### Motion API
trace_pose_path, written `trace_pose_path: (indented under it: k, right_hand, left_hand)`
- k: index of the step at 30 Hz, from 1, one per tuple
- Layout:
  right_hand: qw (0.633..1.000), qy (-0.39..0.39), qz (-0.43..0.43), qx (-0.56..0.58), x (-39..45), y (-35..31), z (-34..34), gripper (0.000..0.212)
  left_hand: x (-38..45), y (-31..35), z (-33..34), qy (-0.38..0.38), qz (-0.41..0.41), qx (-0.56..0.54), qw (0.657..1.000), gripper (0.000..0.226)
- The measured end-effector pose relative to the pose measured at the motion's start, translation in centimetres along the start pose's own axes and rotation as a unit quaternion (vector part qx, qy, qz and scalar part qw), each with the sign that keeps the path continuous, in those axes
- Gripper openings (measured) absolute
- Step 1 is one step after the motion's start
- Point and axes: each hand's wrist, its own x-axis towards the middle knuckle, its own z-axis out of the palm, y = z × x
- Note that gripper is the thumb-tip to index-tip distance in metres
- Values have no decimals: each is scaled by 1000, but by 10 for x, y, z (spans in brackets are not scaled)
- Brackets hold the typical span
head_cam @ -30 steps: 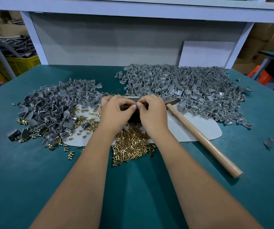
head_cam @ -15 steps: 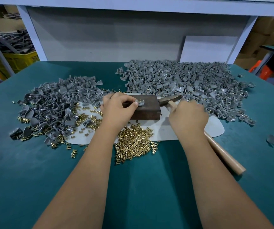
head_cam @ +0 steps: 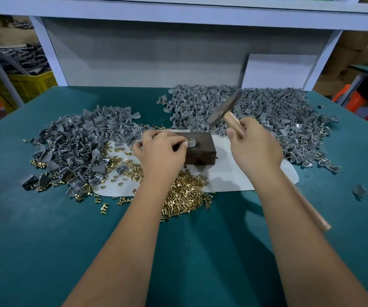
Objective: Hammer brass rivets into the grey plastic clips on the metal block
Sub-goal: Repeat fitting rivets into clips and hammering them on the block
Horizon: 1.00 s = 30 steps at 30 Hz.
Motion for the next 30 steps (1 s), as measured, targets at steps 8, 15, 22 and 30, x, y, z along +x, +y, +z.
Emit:
trace_pose_path:
  k: [8,15,22,30]
  right_hand:
    - [990,-62,-123,12,-11,-21,-22,19]
    - [980,-45,-176,-77,-25,-25,-7,44]
    - [978,62,-185,-69,-21,-30,-10,45]
    - [971,72,-195,-120,-25,-36,-5,50]
  left_hand:
    - [-4,3,1,14,-24,-50,998,12]
    - [-4,4,3,14,-47,-61,997,12]
    - [-3,3,5,26,-67,-77,994,16]
    - [-3,2,8,40,-50,-53,997,14]
